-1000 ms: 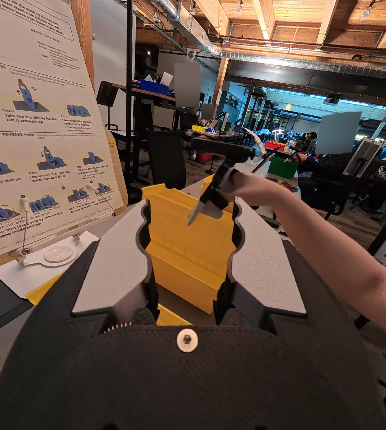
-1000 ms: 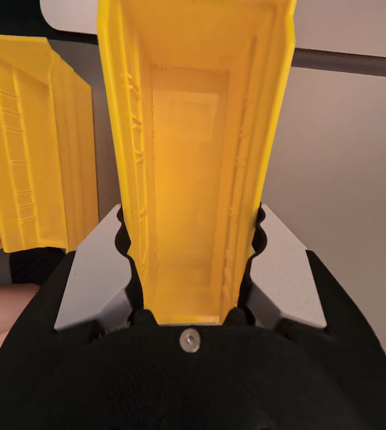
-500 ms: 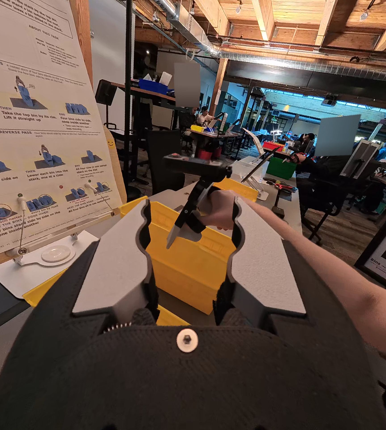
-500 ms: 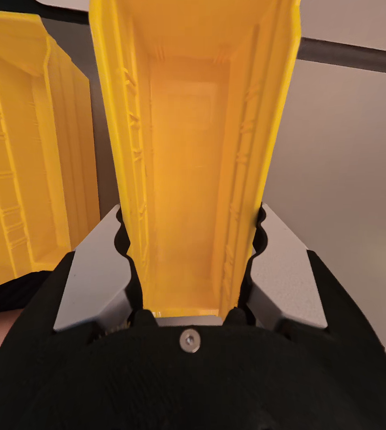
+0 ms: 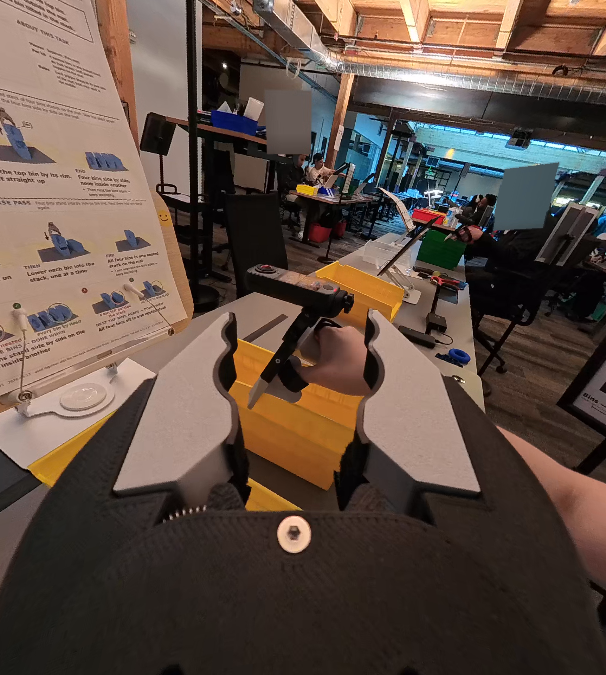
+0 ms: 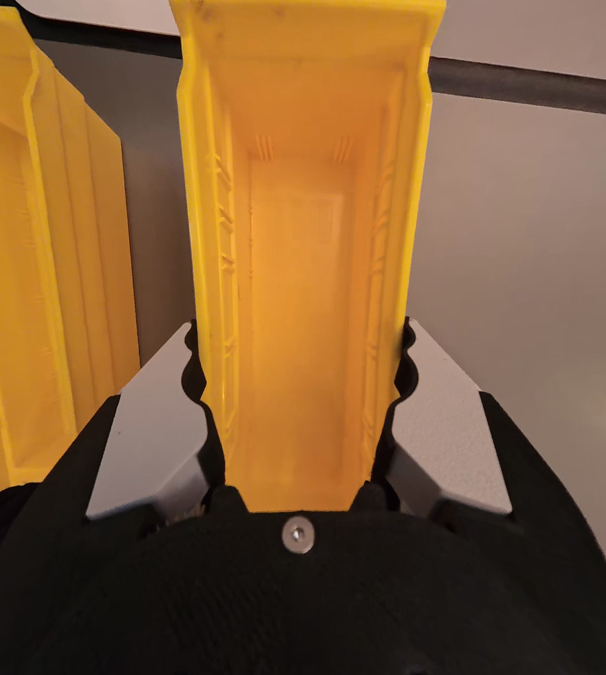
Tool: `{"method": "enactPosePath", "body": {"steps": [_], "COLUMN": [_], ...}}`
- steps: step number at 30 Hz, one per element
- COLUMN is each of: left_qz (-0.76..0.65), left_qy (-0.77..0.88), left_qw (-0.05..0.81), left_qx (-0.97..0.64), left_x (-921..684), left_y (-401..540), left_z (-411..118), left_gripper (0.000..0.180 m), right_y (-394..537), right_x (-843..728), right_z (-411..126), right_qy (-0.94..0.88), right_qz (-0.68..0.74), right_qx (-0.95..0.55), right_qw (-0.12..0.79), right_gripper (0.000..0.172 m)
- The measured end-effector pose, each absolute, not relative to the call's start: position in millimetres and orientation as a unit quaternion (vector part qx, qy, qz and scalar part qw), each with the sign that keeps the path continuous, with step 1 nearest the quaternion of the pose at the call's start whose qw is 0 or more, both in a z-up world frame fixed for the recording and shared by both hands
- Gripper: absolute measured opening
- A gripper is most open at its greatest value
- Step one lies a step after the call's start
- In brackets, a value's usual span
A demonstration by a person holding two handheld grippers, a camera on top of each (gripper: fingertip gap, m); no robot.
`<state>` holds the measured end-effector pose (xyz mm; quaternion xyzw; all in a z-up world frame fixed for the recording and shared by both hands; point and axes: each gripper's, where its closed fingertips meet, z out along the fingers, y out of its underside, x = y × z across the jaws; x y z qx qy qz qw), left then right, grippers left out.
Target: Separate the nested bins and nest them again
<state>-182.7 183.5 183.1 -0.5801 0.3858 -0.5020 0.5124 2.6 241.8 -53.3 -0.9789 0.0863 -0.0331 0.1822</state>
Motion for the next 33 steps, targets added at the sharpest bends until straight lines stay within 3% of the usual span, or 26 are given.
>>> {"method": "enactPosePath", "body": {"steps": [7,11,19,25,28,33], "left_qz": [-0.506,-0.505,-0.504,-0.501,-0.505,-0.506], "left_qy": [0.380,0.383,0.384,0.388,0.382,0.370], "left_qw": [0.516,0.516,0.513,0.507,0.510,0.511], "left_qx": [-0.577,-0.576,-0.579,-0.584,-0.582,-0.588], "left_x": [-184,-183,-181,-180,-183,-188], "left_y": [184,182,183,183,184,190], "left_z": [186,186,184,180,183,182], "left_gripper": [0.069,0.069,0.069,0.070,0.070,0.071], "right_y": [248,243,247,247,247,252], "right_x": [2,4,2,4,4,-45], "right_z": [-39,-58,-67,-70,-44,41], "right_qy": [0.092,0.099,0.108,0.086,0.069,-0.001], "right_qz": [-0.029,-0.025,-0.026,-0.026,-0.053,-0.067], "right_qx": [-0.969,-0.975,-0.969,-0.973,-0.965,-0.925], "right_qw": [0.227,0.198,0.223,0.214,0.247,0.374], "right_gripper": [0.110,0.112,0.114,0.130,0.146,0.139]}}
